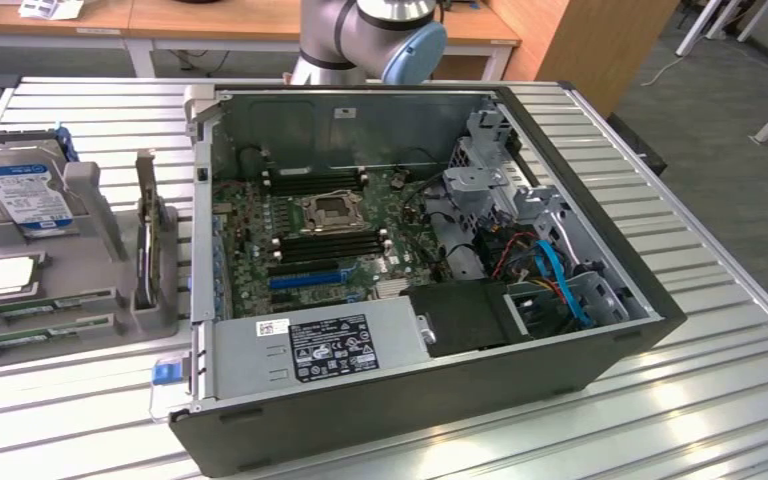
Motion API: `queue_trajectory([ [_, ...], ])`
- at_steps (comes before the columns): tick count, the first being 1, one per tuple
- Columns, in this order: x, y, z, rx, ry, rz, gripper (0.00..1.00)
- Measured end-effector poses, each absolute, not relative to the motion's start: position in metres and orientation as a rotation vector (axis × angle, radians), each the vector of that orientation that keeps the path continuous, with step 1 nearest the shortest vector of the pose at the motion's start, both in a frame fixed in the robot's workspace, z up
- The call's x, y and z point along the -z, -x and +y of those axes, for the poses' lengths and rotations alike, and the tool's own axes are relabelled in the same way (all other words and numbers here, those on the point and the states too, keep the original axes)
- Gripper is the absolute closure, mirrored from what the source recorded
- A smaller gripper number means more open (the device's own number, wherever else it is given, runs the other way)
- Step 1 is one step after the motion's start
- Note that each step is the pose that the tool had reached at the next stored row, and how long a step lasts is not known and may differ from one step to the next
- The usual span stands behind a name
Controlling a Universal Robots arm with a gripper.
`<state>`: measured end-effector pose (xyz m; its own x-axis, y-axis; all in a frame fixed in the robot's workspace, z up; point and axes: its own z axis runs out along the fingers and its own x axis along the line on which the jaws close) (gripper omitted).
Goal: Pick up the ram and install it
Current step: 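Pick up the ram and move it above insertion slot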
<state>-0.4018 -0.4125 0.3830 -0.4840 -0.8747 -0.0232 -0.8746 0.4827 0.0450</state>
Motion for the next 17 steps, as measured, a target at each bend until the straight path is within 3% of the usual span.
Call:
queue_trajectory([
  [17, -0.3819, 0.4018, -0.4125, 0.078, -1.986, -2.419, 0.9],
])
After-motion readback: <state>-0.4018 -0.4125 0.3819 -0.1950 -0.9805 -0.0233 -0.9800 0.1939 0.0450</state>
